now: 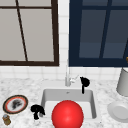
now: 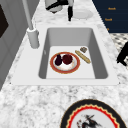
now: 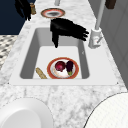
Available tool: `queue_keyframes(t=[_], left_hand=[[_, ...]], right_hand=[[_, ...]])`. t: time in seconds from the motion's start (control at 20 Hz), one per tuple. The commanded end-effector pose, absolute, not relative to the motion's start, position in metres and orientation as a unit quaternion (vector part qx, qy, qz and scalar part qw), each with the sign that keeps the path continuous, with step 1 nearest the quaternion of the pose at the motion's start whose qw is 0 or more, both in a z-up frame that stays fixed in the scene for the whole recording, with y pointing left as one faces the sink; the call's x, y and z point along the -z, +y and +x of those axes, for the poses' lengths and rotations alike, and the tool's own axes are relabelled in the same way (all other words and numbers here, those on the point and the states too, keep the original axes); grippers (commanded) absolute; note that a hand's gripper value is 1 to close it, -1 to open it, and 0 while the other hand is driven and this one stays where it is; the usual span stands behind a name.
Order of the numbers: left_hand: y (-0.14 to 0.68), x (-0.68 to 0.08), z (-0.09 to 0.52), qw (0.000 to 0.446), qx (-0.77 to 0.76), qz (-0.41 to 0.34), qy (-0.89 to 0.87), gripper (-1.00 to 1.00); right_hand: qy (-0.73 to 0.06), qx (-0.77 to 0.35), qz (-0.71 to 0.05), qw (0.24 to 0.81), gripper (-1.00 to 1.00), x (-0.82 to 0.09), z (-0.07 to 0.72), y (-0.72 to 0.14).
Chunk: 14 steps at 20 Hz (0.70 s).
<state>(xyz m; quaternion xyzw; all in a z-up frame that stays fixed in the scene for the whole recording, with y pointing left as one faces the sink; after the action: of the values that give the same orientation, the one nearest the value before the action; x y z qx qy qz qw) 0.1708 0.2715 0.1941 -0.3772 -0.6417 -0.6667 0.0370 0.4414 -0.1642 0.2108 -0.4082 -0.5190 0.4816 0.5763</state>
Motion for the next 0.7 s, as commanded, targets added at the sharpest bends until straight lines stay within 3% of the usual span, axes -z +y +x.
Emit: queue_keyframes(t=[0.0,0.25,0.65], left_hand=[[0.272,-0.194,0.171,0.037,0.667,-0.377,-0.642,0.0],[0.272,-0.194,0.171,0.037,0.667,-0.377,-0.642,0.0],[0.272,-0.194,0.171,0.037,0.667,-0.377,-0.642,0.0]], right_hand=[[-0.531,-0.479,-0.428,0.553,-1.0,-0.232,0.451,-0.165],[-0.534,-0.47,-0.441,0.547,-1.0,-0.256,0.471,-0.165],[-0.485,-0.503,-0.394,0.597,-1.0,-0.259,0.512,-0.147]])
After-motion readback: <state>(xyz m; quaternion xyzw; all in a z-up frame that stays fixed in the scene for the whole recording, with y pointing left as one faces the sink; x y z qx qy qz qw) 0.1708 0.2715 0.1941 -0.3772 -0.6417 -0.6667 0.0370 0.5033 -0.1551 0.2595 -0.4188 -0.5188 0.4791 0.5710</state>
